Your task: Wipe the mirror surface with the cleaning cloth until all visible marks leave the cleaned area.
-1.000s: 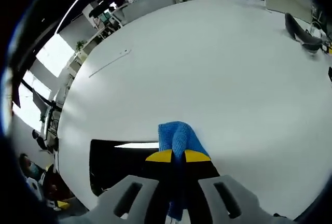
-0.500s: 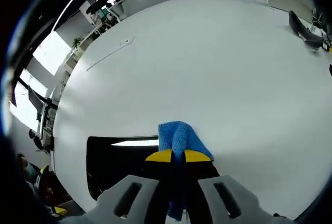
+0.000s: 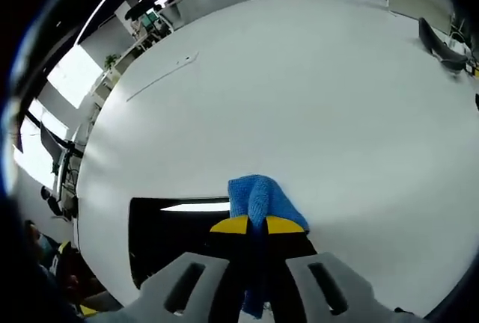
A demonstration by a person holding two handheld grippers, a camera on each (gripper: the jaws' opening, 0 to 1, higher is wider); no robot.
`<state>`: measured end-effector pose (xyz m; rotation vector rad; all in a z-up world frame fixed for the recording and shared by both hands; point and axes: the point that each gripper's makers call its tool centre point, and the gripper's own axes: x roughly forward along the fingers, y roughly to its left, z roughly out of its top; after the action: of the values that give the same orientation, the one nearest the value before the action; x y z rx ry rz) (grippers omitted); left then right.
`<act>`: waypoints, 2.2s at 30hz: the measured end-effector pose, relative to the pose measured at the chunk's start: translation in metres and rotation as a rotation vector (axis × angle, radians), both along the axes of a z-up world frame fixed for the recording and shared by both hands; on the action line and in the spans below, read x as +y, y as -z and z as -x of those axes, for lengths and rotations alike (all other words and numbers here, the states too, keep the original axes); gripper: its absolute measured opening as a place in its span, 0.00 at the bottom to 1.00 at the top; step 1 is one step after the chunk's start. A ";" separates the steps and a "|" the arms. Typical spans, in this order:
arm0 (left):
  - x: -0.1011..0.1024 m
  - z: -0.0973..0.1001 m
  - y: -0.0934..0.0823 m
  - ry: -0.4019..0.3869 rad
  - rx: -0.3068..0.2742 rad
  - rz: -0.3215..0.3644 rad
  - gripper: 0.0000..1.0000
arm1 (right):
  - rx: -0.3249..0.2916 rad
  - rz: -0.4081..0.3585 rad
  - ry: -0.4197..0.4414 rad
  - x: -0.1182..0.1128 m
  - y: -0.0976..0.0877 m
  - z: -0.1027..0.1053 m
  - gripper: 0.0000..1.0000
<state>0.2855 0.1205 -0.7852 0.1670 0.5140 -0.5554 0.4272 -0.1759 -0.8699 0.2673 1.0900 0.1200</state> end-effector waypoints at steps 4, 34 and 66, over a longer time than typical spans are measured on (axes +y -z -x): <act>-0.001 0.001 0.000 0.000 0.006 0.003 0.99 | 0.006 -0.009 -0.011 0.012 0.000 0.000 0.00; 0.001 0.000 -0.005 0.002 -0.025 -0.010 0.99 | 0.012 -0.026 -0.067 0.093 -0.001 -0.003 0.00; 0.005 -0.002 -0.013 -0.016 -0.048 0.034 0.98 | 0.064 -0.089 -0.142 0.186 -0.002 -0.003 0.00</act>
<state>0.2879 0.1250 -0.7725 0.1439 0.4583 -0.5433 0.4306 0.0100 -0.8682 0.2747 1.1687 0.2890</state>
